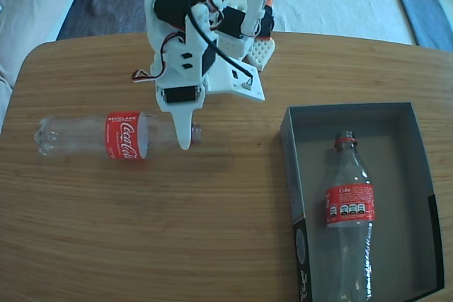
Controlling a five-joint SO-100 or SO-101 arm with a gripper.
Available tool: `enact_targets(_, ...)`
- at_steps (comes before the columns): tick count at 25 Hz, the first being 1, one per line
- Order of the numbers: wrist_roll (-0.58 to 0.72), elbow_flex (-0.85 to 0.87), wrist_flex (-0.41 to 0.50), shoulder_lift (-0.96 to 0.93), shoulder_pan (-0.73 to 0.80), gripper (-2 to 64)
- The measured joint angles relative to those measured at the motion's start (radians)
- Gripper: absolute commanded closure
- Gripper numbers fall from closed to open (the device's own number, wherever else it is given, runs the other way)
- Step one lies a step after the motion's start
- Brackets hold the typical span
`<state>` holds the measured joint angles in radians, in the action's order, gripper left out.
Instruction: Grasp the bottles and put them in the box.
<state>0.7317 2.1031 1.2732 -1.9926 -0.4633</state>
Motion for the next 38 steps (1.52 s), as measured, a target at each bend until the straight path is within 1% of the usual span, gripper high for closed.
enact_targets(4, 0.017, -0.009, -0.031, 0.087, -0.005, 24.2)
enact_targets(9, 0.017, -0.051, -0.034, 0.152, -0.002, 24.2)
enact_targets(13, 0.052, -0.052, -0.034, 0.186, -0.003, 24.0)
enact_targets(18, 0.054, -0.052, -0.094, 0.215, -0.020, 23.7)
enact_targets(23, 0.078, -0.052, -0.095, 0.245, -0.048, 24.2)
enact_targets(30, 0.080, -0.052, -0.098, 0.255, -0.081, 24.2)
enact_targets(32, 0.081, -0.052, -0.123, 0.255, -0.097, 24.2)
enact_targets(35, 0.081, -0.052, -0.132, 0.255, -0.092, 24.2)
enact_targets(38, 0.081, -0.043, -0.170, 0.255, -0.103, 24.2)
